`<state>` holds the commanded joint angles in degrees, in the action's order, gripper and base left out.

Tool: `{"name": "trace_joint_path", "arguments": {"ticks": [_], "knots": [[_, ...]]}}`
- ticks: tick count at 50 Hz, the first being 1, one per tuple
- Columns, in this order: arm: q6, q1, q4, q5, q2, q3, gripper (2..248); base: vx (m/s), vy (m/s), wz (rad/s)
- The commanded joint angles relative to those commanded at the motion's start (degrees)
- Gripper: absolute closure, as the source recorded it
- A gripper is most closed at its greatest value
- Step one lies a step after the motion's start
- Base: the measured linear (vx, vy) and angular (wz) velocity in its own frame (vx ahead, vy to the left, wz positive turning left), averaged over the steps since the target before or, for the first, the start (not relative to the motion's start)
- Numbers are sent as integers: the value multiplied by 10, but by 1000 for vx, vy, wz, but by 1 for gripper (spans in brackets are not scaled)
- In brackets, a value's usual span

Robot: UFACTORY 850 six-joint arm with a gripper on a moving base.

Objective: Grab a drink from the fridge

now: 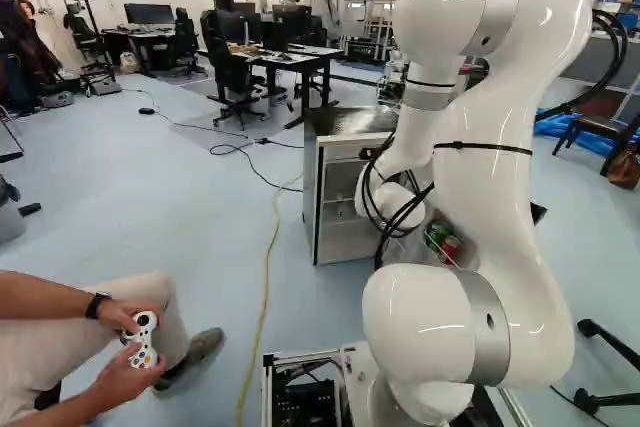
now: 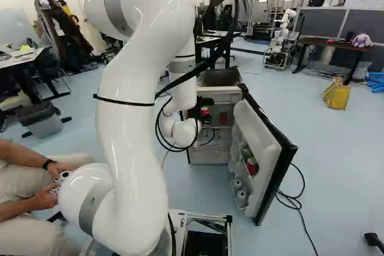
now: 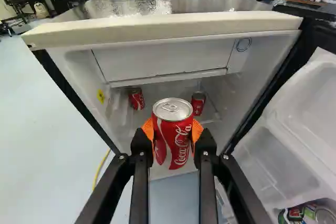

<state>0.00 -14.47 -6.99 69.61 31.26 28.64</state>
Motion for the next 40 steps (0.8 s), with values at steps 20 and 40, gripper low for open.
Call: {"name": "trace_joint_path", "arguments": {"ticks": [20, 40], "knots": [[0, 0, 0, 0, -38, -13, 161, 0, 0, 0], [0, 1, 0, 0, -72, -21, 161, 0, 0, 0]]}}
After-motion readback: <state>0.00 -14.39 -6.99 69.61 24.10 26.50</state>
